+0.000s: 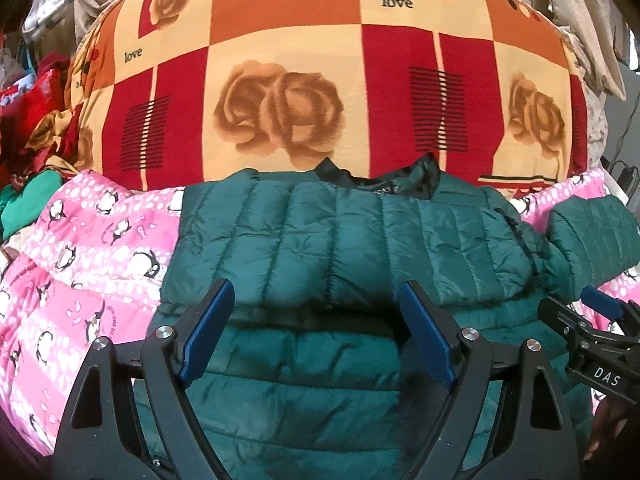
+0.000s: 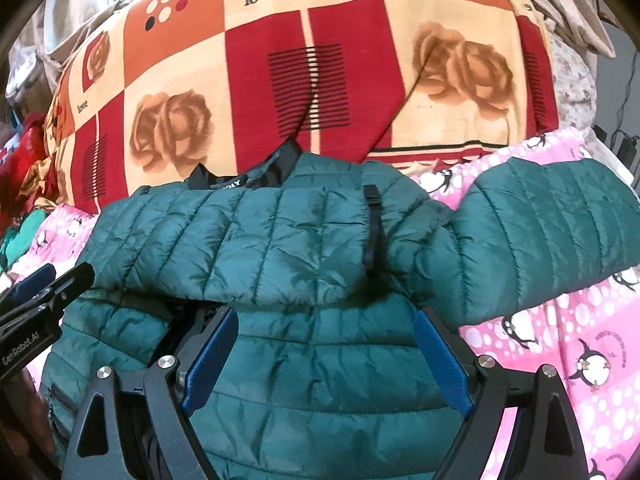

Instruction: Fold large clothes

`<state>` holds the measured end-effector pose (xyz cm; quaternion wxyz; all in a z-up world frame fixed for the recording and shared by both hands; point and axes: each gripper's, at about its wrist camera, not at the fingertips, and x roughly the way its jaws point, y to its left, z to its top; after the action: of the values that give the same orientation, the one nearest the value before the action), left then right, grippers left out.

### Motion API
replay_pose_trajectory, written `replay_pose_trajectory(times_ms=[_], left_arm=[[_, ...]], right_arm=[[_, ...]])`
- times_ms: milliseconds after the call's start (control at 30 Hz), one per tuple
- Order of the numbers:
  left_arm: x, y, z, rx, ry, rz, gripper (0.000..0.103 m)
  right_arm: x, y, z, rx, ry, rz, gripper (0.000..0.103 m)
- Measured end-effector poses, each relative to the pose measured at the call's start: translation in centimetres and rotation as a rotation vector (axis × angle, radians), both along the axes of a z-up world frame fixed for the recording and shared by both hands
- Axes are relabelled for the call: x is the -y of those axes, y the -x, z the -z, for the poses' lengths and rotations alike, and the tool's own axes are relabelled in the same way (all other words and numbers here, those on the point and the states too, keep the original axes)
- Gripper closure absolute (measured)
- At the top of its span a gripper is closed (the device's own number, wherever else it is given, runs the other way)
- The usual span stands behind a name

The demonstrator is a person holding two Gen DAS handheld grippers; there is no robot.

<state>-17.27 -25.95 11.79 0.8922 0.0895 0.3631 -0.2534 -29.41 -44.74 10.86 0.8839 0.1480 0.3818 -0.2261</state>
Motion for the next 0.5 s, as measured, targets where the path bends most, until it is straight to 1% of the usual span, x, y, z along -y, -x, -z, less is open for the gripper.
replay_pose_trajectory(times_ms=[100, 300, 500], left_arm=[[0.5, 0.4, 0.0, 0.001, -0.001, 0.008, 0.018], [1.4, 1.1, 0.0, -0.02, 0.02, 0.025, 0.018], [2.6, 2.0, 0.1, -0.001, -0.002, 0.047, 0.018]], right_arm=[[0.5, 0.6, 0.0, 0.0, 0.002, 0.011, 0.016], [1.9, 1.9, 0.1, 0.001, -0.006, 0.039, 0.016], [3.1, 3.1, 0.1, 0.004, -0.005, 0.061, 0.016]])
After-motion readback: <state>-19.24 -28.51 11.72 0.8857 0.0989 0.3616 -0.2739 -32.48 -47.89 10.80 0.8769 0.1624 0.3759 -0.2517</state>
